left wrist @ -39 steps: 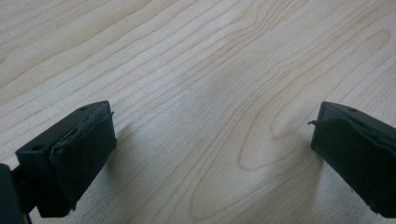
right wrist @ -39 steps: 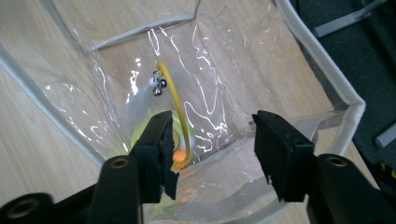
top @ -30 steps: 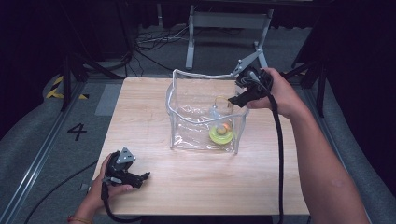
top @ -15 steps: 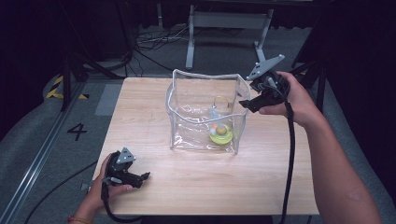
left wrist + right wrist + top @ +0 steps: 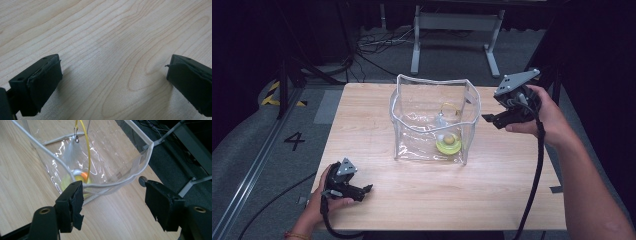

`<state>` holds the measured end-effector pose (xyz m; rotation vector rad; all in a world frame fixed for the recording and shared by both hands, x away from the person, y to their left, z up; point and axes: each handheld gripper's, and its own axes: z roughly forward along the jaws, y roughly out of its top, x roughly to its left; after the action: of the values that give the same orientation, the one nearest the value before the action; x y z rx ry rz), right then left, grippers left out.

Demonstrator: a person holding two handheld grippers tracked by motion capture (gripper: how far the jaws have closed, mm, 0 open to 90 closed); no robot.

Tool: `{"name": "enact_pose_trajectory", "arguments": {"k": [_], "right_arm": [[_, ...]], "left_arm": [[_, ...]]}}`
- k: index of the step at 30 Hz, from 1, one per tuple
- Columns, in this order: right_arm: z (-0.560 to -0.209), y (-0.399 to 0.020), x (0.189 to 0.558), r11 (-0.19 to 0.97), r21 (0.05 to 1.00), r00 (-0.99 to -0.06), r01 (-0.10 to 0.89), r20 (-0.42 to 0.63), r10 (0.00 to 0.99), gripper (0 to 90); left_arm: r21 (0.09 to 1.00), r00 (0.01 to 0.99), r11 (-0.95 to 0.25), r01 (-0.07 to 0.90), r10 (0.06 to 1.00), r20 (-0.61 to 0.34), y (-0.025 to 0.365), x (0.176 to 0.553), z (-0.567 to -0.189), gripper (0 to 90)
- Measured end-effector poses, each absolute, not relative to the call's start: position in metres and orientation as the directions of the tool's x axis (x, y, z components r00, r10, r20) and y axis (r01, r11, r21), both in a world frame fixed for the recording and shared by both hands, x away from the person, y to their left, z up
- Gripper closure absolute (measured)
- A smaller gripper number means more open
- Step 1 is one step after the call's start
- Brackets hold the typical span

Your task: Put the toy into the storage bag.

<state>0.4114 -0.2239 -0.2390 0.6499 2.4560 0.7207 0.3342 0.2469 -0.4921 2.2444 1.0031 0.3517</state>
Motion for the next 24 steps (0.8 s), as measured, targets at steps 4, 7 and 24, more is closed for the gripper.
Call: {"name": "enact_pose_trajectory", "arguments": {"k": [4, 7, 24], "right_arm": [[-0.246, -0.233, 0.404, 0.748, 0.592, -0.762, 0.299, -0.323, 0.561, 30.0], [-0.253, -0.240, 0.399, 0.740, 0.601, -0.757, 0.301, -0.320, 0.569, 30.0], [-0.323, -0.265, 0.381, 0.722, 0.594, -0.713, 0.355, -0.328, 0.619, 21.0]], "left_arm": [[0.654, 0.671, -0.498, 0.569, 0.742, -0.018, 0.247, 0.334, -0.492, 0.3], [0.654, 0.671, -0.499, 0.569, 0.741, -0.018, 0.247, 0.334, -0.492, 0.3], [0.654, 0.670, -0.498, 0.569, 0.742, -0.018, 0.247, 0.334, -0.492, 0.3]]}}
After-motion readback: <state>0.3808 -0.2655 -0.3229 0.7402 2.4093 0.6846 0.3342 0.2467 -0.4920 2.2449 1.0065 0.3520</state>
